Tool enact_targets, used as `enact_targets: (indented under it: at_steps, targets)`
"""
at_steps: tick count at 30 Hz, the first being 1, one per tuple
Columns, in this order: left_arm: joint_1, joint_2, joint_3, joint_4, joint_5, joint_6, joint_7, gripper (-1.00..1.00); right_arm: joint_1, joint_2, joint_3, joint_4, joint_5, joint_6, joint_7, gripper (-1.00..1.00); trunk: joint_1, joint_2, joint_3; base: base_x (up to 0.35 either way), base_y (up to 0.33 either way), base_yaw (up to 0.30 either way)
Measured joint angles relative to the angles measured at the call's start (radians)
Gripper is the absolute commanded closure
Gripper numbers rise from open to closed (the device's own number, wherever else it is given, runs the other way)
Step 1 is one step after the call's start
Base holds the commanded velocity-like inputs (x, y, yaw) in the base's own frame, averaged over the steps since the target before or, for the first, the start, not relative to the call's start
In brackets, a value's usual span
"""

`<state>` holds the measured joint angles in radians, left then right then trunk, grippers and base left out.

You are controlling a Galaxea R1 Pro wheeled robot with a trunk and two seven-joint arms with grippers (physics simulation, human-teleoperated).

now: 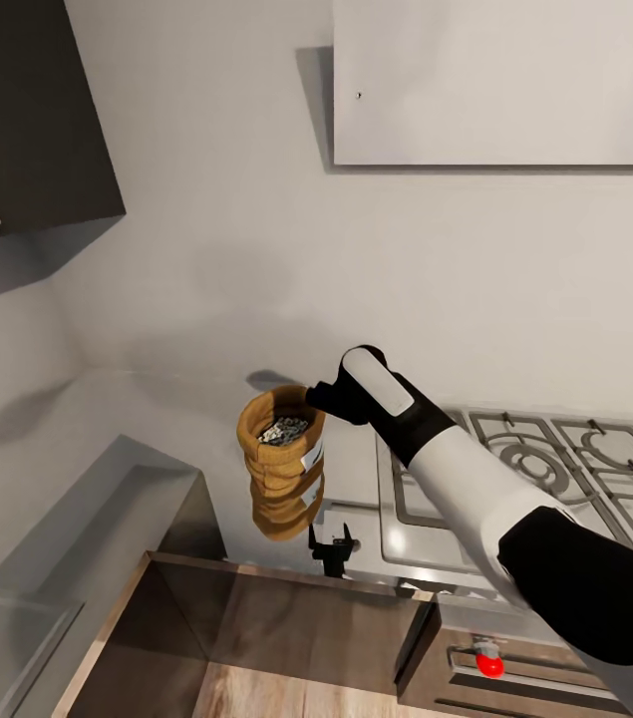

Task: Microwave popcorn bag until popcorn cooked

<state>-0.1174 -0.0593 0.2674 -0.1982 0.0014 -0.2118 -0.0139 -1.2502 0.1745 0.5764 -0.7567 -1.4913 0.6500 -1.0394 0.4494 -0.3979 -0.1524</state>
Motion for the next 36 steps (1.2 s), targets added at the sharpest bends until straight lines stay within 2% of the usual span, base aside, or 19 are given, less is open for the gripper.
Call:
enact_targets:
  at_steps: [15,21,36]
  targets:
    - [0.0,0.0,0.0,0.0,0.0,0.0,0.0,-1.0,0.042,0.0,0.005,0.002,0.0,0.007,0.052,-1.0,0.0,0.0,0.0,0.0,0.0,0.0]
    - [0.0,0.0,0.0,0.0,0.0,0.0,0.0,-1.0,0.064,0.0,0.007,0.003,0.0,0.019,0.114,-1.0,0.0,0.0,0.0,0.0,0.0,0.0]
    - [0.0,0.001,0.0,0.0,0.0,0.0,0.0,-1.0,0.087,0.0,0.017,0.018,0.013,0.022,0.192,-1.0,0.0,0.0,0.0,0.0,0.0,0.0]
